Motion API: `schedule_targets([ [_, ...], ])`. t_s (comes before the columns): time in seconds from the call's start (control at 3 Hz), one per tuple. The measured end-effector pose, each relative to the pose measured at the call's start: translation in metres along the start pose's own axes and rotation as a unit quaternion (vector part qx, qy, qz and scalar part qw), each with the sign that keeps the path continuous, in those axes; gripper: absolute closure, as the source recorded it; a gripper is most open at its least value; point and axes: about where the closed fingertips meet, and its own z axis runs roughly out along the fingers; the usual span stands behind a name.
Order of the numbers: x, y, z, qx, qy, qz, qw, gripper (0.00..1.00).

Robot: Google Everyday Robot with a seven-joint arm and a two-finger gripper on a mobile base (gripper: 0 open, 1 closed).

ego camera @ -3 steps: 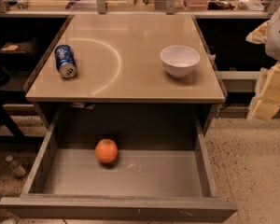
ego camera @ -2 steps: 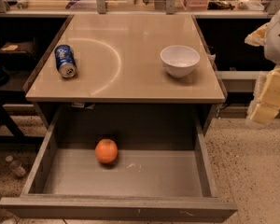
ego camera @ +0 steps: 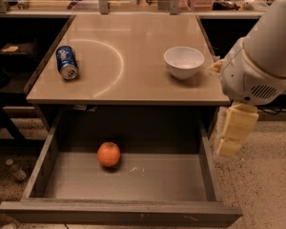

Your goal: Pick orange from top drawer and place on counter

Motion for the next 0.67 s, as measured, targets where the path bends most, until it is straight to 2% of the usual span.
schedule_targets([
  [0.33, -0.001, 0.003, 0.004, -0.005, 0.001, -0.001, 1.0, 0.0],
  [0.67, -0.009, 0.019, 0.022, -0.017, -0.02, -0.008, 0.9996, 0.0],
])
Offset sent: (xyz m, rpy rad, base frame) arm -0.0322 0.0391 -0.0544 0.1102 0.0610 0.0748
